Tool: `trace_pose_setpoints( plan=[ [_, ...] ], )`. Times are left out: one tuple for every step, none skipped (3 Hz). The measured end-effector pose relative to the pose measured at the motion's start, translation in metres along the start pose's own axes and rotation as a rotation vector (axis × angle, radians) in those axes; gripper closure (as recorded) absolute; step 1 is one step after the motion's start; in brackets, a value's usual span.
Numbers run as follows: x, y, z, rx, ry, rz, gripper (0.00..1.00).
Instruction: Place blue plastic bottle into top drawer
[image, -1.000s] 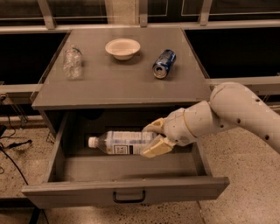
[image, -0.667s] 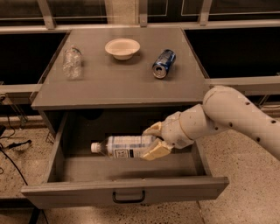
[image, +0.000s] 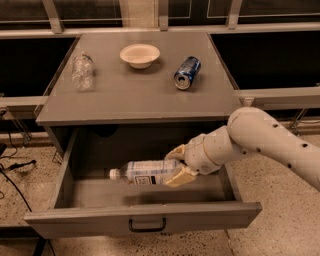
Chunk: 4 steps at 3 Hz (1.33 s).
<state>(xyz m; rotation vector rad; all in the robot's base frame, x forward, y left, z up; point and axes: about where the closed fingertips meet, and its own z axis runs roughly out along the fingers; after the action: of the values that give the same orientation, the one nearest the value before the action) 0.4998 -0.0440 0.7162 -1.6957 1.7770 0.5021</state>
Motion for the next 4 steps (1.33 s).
trace_pose_setpoints(
  plan=[
    [0.007,-0.003,0.007,-0.001,0.002,-0.018,1.00],
    [0.011,-0.010,0.018,0.000,-0.004,-0.036,1.00],
    [0.016,-0.020,0.031,0.004,-0.010,-0.053,1.00],
    [0.022,-0.030,0.045,0.014,-0.010,-0.065,1.00]
  ],
)
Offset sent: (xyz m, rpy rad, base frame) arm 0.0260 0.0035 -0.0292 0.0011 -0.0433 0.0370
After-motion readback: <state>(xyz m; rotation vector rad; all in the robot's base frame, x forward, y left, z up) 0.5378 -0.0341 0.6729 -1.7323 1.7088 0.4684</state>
